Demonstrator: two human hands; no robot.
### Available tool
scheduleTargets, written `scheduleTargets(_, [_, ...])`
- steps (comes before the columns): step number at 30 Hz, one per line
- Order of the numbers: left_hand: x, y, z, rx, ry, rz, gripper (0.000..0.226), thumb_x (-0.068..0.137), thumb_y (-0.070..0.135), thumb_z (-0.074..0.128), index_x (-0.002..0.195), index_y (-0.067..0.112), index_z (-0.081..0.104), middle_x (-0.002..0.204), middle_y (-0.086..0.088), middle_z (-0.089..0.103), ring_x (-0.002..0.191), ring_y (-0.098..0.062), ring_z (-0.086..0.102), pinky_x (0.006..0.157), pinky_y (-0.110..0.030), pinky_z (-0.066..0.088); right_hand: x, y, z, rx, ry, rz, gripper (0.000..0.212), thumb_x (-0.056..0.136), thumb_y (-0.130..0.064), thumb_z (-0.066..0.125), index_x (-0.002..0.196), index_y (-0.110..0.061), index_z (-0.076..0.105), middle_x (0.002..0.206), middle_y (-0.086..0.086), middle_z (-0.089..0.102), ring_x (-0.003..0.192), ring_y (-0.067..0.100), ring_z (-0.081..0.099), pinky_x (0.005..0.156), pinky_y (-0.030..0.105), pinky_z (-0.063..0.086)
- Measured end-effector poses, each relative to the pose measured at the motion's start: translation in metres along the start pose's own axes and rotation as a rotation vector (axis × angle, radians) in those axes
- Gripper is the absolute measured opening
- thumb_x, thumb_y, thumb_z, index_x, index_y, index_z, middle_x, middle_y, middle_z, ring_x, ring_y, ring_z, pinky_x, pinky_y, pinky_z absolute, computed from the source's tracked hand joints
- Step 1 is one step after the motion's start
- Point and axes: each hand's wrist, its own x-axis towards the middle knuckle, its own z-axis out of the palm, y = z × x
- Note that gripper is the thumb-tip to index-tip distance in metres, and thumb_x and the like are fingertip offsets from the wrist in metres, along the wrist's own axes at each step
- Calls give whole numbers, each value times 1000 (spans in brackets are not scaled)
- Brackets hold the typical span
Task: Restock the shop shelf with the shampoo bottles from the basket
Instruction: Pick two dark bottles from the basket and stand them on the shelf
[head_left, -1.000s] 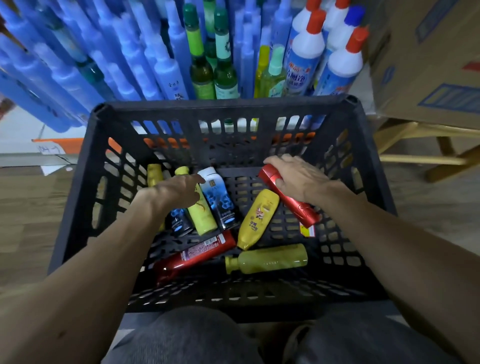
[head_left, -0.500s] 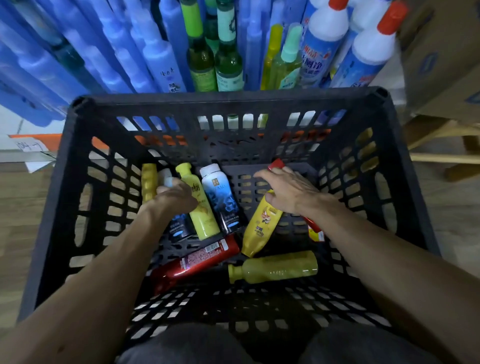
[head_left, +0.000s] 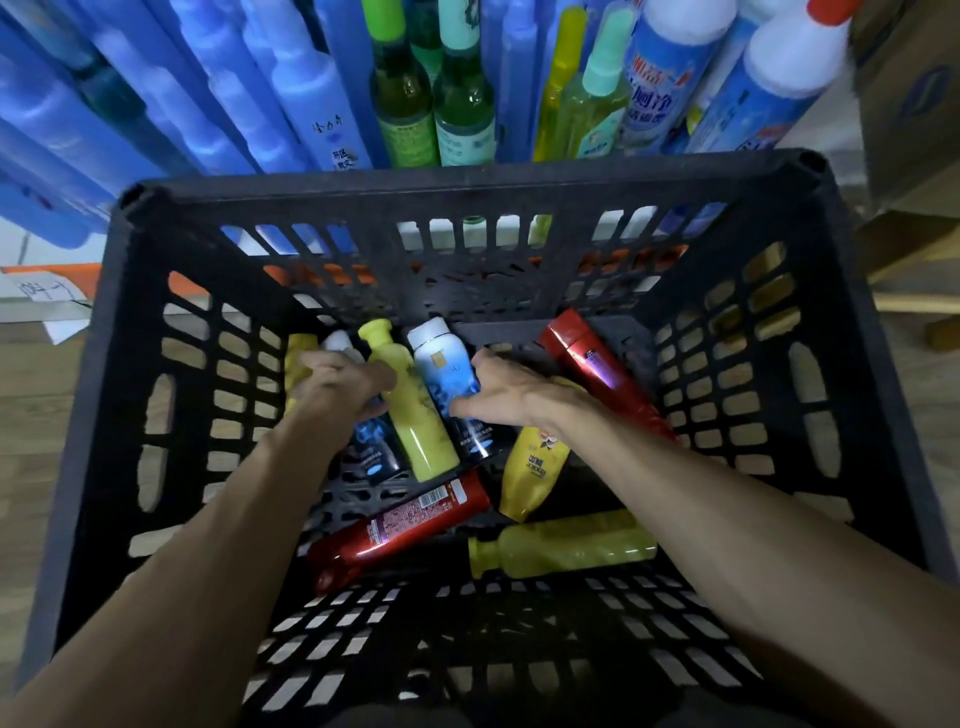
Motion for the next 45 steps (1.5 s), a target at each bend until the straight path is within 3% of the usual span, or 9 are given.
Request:
scheduleTargets(3, [4, -3, -4, -146, -185, -31, 27, 92, 0, 55, 118, -5, 57, 113, -17, 58, 94, -11, 63, 73, -7, 43, 1, 4, -1, 126, 28, 32, 41, 85, -41, 69, 105, -9, 54, 98, 4, 55, 77, 17, 53, 56, 27, 35])
scheduleTargets(9, [14, -21, 4, 69, -150, -122, 28, 79, 10, 74, 96, 3, 52, 101, -16, 58, 71, -21, 58, 63, -32, 57, 7, 14, -3, 117, 118, 74, 46, 86, -42, 68, 114, -9, 55, 101, 6, 54, 88, 24, 52, 62, 31, 35])
scheduleTargets(21, [15, -23, 0, -98, -528, -252, 11, 74, -8, 69, 78, 2, 69, 92, -11, 55, 73, -15, 50, 55, -20, 48, 5, 39, -9, 109, 15, 150, 25, 81, -25, 72, 81, -14, 49, 83, 1, 49, 72, 17, 47, 53, 28, 32])
scheduleTargets(26, [17, -22, 9, 112, -558, -122, 90, 39, 21, 97, 112, 7, 46, 82, -5, 55, 60, -11, 53, 54, -24, 49, 2, 45, -11, 128, 28, 154, 32, 79, -31, 76, 91, -11, 54, 81, 0, 51, 67, 15, 47, 53, 27, 33])
scheduleTargets(29, [16, -24, 15, 223, -563, -37, 72, 51, 31, 93, 109, 5, 59, 101, -7, 70, 98, -28, 66, 82, -34, 53, 3, 41, -7, 108, 25, 154, 33, 78, -31, 77, 94, -9, 59, 87, 3, 60, 70, 16, 55, 51, 27, 34])
scheduleTargets(32, [13, -24, 13, 267, -587, 49, 48, 63, 25, 88, 104, 15, 66, 106, -3, 73, 105, -23, 66, 97, -41, 50, 5, 39, -4, 89, 52, 172, 41, 78, -33, 77, 106, -6, 63, 101, 8, 65, 84, 24, 62, 51, 26, 35])
scheduleTargets(40, [3, -9, 6, 278, -531, 197, 32, 70, 12, 82, 100, 10, 70, 93, -4, 74, 84, -16, 71, 80, -31, 58, -8, 41, -24, 31, 104, 164, 35, 76, -36, 79, 96, -12, 64, 94, 5, 66, 79, 22, 60, 52, 27, 38])
scheduleTargets(42, [-11, 9, 1, 257, -482, 236, 30, 72, 12, 82, 98, 12, 68, 87, 0, 72, 73, -9, 68, 61, -21, 57, -20, 40, -33, 69, 112, 134, 35, 72, -36, 82, 94, -15, 64, 91, 2, 67, 81, 21, 63, 59, 27, 45])
scheduleTargets(45, [-41, 34, -14, 254, -400, 329, 33, 69, 12, 83, 98, 12, 68, 89, -1, 72, 78, -13, 66, 65, -21, 53, -51, 35, -47, 198, 151, 101, 42, 66, -32, 84, 99, -15, 67, 97, 0, 73, 90, 20, 69, 84, 38, 56])
